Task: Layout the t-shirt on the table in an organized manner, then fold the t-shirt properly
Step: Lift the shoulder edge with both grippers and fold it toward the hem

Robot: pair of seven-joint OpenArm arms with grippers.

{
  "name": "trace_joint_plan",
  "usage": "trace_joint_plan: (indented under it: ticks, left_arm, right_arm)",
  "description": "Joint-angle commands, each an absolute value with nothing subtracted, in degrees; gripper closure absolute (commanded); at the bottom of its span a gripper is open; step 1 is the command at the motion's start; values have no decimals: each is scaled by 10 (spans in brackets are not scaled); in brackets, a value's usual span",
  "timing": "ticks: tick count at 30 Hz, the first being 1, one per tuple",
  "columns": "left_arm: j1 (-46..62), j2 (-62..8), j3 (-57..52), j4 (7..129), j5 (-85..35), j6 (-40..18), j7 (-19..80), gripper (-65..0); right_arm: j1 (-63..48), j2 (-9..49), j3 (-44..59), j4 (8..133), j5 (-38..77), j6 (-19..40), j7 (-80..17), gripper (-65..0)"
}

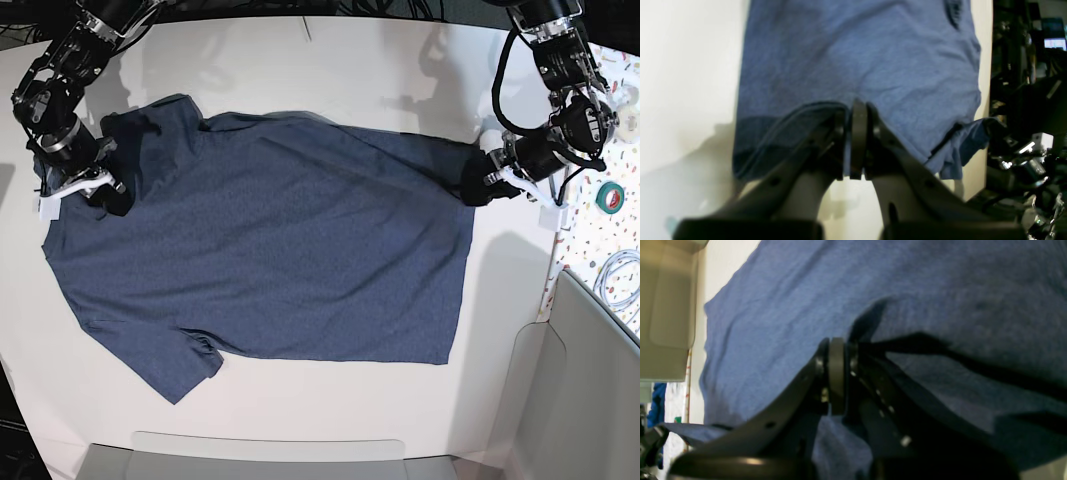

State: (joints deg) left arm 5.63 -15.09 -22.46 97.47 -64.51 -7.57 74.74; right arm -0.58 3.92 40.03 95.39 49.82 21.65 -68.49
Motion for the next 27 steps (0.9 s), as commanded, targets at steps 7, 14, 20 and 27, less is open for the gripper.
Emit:
trace_joint_plan:
  ticks: [7, 14, 20, 27]
  left_arm:
    - [22, -196, -228, 941, -658, -76, 739, 0]
    - [0, -204, -225, 939, -658, -75, 739, 0]
    - [-3, -204, -223, 939, -657, -75, 739, 0]
    - [-3, -204, -226, 939, -657, -75, 739, 0]
  right_arm:
    - [5, 55, 410, 964, 515, 221, -672, 0]
    - [5, 52, 480, 963, 515, 221, -672, 0]
    - [15, 51, 480, 963, 515, 220, -672, 0]
    - [41, 51, 479, 962, 514, 220, -673, 0]
